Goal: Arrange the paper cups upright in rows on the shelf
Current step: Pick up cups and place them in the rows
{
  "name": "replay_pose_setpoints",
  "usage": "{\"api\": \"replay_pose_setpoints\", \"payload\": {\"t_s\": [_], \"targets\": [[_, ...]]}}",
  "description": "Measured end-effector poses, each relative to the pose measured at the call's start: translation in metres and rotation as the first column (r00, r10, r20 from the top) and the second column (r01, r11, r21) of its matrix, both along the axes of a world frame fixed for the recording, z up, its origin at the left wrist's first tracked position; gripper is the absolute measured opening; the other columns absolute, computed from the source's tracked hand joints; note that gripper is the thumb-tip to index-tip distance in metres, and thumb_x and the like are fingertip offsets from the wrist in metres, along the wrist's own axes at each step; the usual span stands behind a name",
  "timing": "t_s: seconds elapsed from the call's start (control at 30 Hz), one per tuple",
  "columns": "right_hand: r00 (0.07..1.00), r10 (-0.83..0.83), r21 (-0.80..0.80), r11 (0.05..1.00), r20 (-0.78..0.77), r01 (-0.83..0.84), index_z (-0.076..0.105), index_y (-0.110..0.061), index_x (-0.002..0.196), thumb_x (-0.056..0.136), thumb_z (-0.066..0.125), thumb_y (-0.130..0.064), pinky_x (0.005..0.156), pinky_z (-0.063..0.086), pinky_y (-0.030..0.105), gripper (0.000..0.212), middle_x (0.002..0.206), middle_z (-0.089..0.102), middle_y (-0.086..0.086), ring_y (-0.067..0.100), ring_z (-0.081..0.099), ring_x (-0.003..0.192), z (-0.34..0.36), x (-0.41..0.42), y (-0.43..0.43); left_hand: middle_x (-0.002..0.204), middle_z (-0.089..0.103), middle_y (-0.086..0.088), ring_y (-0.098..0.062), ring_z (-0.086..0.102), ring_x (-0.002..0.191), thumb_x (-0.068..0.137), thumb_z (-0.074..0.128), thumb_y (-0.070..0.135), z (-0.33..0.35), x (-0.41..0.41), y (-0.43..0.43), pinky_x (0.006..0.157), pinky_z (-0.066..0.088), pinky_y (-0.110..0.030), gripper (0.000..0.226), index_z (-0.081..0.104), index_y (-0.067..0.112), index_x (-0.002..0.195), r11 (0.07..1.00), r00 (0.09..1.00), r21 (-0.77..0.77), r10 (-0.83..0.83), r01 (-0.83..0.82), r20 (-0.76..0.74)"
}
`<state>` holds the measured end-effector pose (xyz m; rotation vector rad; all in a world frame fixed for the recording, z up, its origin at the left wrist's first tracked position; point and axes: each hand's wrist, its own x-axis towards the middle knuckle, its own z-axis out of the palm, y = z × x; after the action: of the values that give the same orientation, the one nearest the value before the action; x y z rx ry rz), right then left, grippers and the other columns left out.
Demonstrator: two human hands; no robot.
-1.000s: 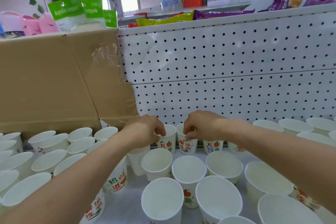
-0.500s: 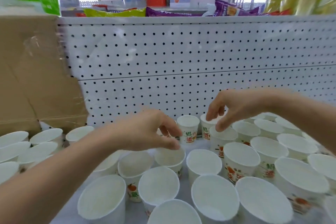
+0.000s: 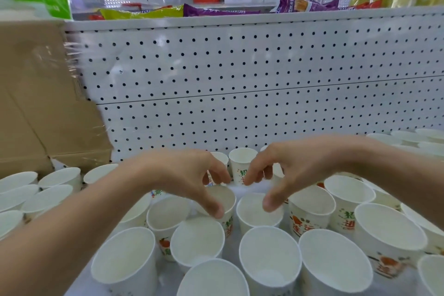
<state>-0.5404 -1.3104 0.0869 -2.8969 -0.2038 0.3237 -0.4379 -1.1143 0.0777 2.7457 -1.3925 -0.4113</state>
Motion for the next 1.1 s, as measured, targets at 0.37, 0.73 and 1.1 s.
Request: {"api": "replay_pose_setpoints", "payload": {"t_s": [0.37,0.73,1.1], "targets": [[1.000,-0.010,-0.186,0.983,-0.010,0.008,0.054,-0.041,0.124,0.071,0.061,-0.073,0.085,0.050,0.033,0.062,0.108,0.053,-0.017,0.009,0.054,0.100,-0.017,0.014,0.030,0.102,0.056,0.026,0.001,0.056,0.101,0.070,0.077,0.050,-0.013,0.006,-0.001,0.090,0.049,-0.028,0.054,0.058,0.041,0.119,0.998,0.997,-0.061,0.010,-0.005,0.077],[0.976,-0.113,-0.150,0.978,0.186,0.142,0.062,-0.014,0.112,0.085,0.063,-0.047,0.073,0.052,0.038,0.043,0.096,0.065,0.002,0.020,0.063,0.087,-0.020,0.033,0.019,0.118,0.055,0.026,0.003,0.053,0.107,0.074,0.076,0.048,-0.030,0.022,0.006,0.091,0.048,-0.025,0.055,0.055,0.039,0.124,0.968,0.995,-0.239,0.091,-0.076,0.051],[0.990,-0.005,-0.022,1.000,0.142,0.008,0.071,-0.027,0.076,0.077,0.077,-0.035,0.059,0.047,0.026,0.010,0.081,0.067,-0.004,0.013,0.061,0.073,-0.026,0.016,0.006,0.107,0.061,0.015,-0.001,0.058,0.092,0.063,0.082,0.054,-0.038,0.022,0.001,0.072,0.043,-0.020,0.066,0.059,0.027,0.119,0.921,0.974,-0.340,0.219,-0.189,0.051]]}}
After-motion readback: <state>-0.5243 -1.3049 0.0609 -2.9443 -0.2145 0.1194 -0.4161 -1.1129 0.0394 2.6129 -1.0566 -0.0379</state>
